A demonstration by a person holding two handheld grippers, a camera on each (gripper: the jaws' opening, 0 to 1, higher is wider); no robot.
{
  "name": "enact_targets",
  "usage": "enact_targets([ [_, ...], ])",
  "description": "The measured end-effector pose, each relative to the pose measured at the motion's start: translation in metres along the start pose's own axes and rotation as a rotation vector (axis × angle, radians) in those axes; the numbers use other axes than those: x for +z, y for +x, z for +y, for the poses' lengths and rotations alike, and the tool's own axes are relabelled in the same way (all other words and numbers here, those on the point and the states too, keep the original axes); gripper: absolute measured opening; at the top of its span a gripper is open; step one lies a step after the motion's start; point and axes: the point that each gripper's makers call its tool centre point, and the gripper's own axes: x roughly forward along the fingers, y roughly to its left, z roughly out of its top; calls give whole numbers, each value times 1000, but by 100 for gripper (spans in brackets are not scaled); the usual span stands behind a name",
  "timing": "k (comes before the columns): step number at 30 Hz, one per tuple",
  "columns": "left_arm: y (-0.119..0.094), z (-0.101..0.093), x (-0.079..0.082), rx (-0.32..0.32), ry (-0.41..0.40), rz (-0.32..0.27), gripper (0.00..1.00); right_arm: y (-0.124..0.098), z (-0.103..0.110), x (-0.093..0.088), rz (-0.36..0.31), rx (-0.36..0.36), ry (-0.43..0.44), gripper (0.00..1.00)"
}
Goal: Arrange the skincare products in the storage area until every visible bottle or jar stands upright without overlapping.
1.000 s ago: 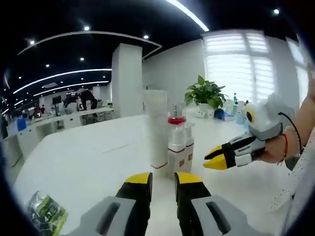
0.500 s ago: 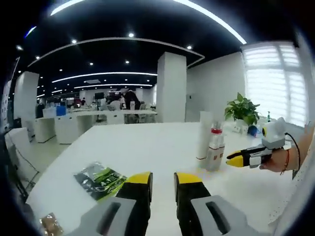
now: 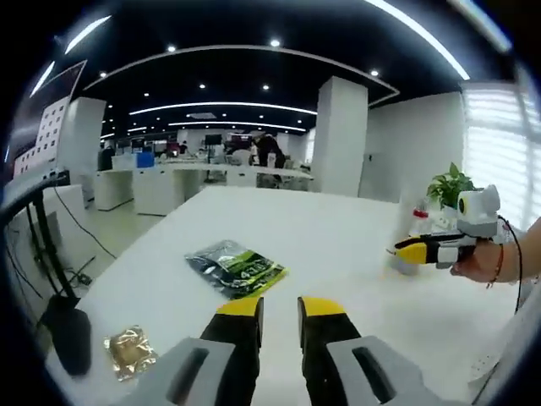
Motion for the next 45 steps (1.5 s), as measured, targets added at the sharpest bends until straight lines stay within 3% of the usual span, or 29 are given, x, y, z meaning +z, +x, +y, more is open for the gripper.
enact_targets([
  [2, 15, 15, 5, 17, 8, 2, 17, 28, -3, 11, 6, 15, 8, 25],
  [4, 27, 28, 5, 34, 24, 27, 17, 41, -5, 16, 10, 17, 12, 26],
  [6, 40, 40, 6, 46, 27, 41, 17, 71, -4, 33, 0, 25, 19, 25],
  [11, 60, 62, 5, 83, -28, 69, 17, 115, 2, 52, 12, 64, 19, 26],
  [13, 67, 69, -1, 99, -50, 122, 17, 131, 5, 51, 46, 89, 35, 26],
  [18, 83, 84, -5, 121, -52, 162, 17, 162, 4, 53, 97, 123, 50, 26],
  [21, 89, 91, -4, 122, -81, 175, 17, 177, 9, 51, 136, 166, 74, 28],
  [22, 93, 95, -5, 119, -131, 188, 18, 186, 12, 48, 155, 182, 78, 28],
  [25, 95, 97, -8, 112, -229, 205, 18, 199, 24, 35, 224, 229, 74, 28],
  [28, 99, 103, -14, 126, -252, 233, 18, 209, 37, 19, 309, 273, 63, 28],
  [29, 102, 105, -16, 128, -255, 237, 18, 214, 40, 9, 365, 272, 38, 29],
  [30, 106, 101, -17, 105, -285, 250, 18, 217, 41, 0, 414, 272, 34, 28],
  [32, 110, 88, -24, 53, -328, 307, 18, 222, 49, -8, 451, 301, 27, 28],
  [35, 113, 92, -33, 92, -245, 356, 17, 225, 52, -9, 461, 307, 25, 29],
  [38, 113, 91, -30, 85, -248, 340, 17, 225, 51, -17, 511, 310, -4, 27],
  [40, 116, 91, -29, 76, -258, 349, 16, 226, 52, -14, 504, 316, -20, 26],
  [45, 116, 91, -31, 56, -138, 423, 13, 220, 66, -22, 567, 385, -36, 22],
])
